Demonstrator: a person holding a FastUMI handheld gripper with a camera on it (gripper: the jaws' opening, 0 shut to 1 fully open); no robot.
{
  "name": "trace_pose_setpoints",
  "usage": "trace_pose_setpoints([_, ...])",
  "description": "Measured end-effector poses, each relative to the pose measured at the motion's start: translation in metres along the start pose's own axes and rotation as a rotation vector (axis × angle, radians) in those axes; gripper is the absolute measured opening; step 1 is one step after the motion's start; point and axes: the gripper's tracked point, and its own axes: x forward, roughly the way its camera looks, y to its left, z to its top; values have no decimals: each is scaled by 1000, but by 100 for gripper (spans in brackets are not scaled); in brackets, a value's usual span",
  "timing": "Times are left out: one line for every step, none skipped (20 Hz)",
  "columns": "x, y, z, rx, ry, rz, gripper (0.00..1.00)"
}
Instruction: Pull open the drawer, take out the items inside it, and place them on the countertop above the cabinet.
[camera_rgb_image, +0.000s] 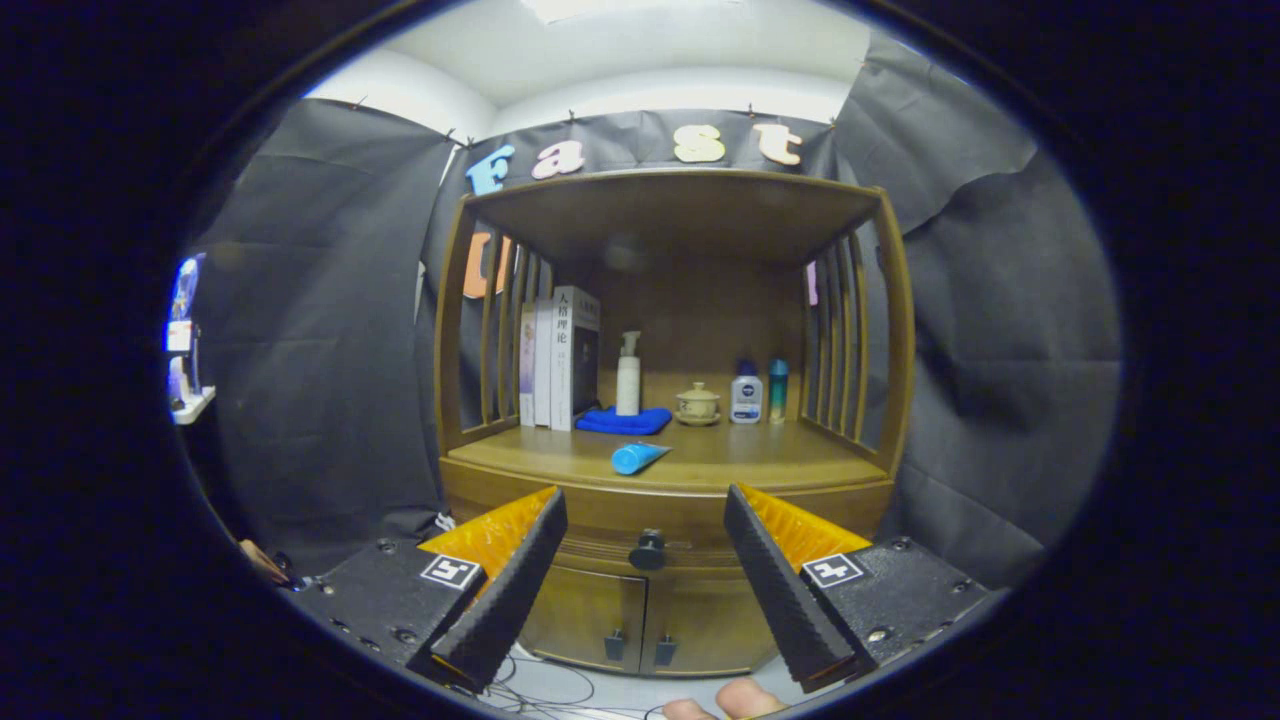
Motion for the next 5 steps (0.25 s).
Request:
trace_pose_setpoints([-8,-2,1,8,-4,-4,100])
trace_pose_setpoints([-15,-4,1,11,-8,-7,100])
trace_pose_setpoints([-22,-5,0,13,-8,-13,100])
trace_pose_setpoints([-29,-7,0,16,-10,-16,100])
trace_pose_setpoints([-36,-7,-1,20,-14,-21,100])
